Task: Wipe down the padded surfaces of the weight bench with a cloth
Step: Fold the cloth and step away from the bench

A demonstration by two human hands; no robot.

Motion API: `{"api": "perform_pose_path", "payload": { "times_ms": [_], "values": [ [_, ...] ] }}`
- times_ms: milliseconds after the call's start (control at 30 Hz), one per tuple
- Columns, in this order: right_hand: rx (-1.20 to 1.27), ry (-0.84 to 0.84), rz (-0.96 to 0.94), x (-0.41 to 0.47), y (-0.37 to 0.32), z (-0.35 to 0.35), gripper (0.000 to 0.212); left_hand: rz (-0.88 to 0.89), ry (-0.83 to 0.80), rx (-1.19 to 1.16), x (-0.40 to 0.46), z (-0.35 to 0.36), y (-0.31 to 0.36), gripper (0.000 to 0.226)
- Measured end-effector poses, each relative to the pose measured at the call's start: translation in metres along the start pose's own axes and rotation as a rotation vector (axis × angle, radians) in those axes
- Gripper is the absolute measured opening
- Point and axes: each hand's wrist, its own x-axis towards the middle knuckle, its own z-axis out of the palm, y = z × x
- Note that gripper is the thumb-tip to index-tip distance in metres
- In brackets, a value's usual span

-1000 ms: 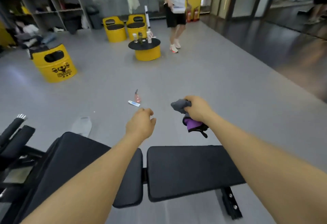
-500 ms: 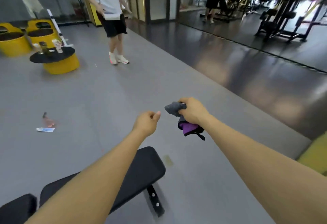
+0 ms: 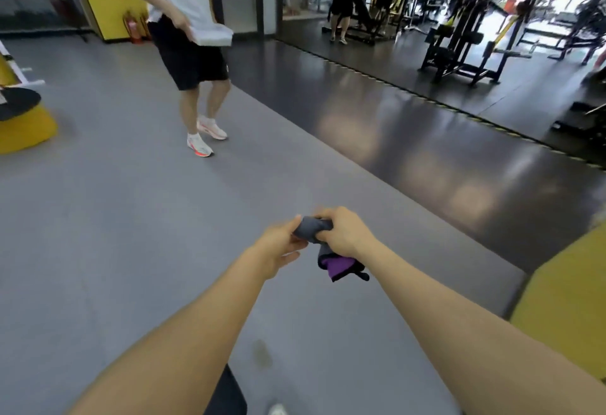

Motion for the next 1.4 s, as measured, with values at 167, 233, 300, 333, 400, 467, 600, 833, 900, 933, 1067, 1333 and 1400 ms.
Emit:
{"api": "perform_pose_path", "payload": {
  "times_ms": [167,233,300,333,400,467,600,833,900,933,1067,1333,1400],
  "values": [
    [-0.039,-0.15,-0.055,0.11,-0.019,-0.007,0.027,-0.019,0.061,-0.195,0.066,-0.037,0.054,0.031],
    [-0.039,-0.196,-0.091,0.151,-0.031,-0.007,0.038,0.001,0.124,-0.251,0.09,-0.06,0.075,0.024],
    [-0.003,-0.24,-0.11,0.187,-0.044,-0.005,0.047,0.036,0.187,-0.297,0.109,-0.081,0.093,0.018],
    [0.017,-0.263,-0.117,0.207,-0.051,-0.002,0.051,0.058,0.222,-0.321,0.121,-0.093,0.102,0.018],
    [0.02,-0.32,-0.139,0.249,-0.063,0.006,0.057,0.094,0.291,-0.354,0.143,-0.118,0.118,0.018],
    [0.02,-0.406,-0.157,0.291,-0.076,0.021,0.067,0.111,0.359,-0.36,0.164,-0.144,0.131,0.016],
    [0.005,-0.597,-0.212,0.379,-0.101,0.049,0.089,0.129,0.522,-0.35,0.21,-0.198,0.151,0.019],
    [0.09,-0.928,-0.31,0.512,-0.172,0.087,0.088,0.139,0.826,-0.413,0.255,-0.28,0.198,0.018],
    [0.126,-1.005,-0.333,0.54,-0.2,0.104,0.076,0.141,0.921,-0.434,0.257,-0.306,0.205,0.016],
    [0.121,-1.046,-0.364,0.547,-0.214,0.113,0.069,0.125,0.973,-0.448,0.254,-0.318,0.206,0.016],
    [0.1,-1.195,-0.457,0.564,-0.275,0.167,0.05,0.115,1.134,-0.553,0.237,-0.377,0.197,0.016],
    [-0.038,-1.229,-0.687,0.599,-0.411,0.286,0.021,0.153,1.222,-0.733,0.215,-0.534,0.184,0.02],
    [-0.052,-1.232,-0.709,0.614,-0.453,0.312,0.021,0.178,1.192,-0.78,0.208,-0.579,0.192,0.02]
  ]
}}
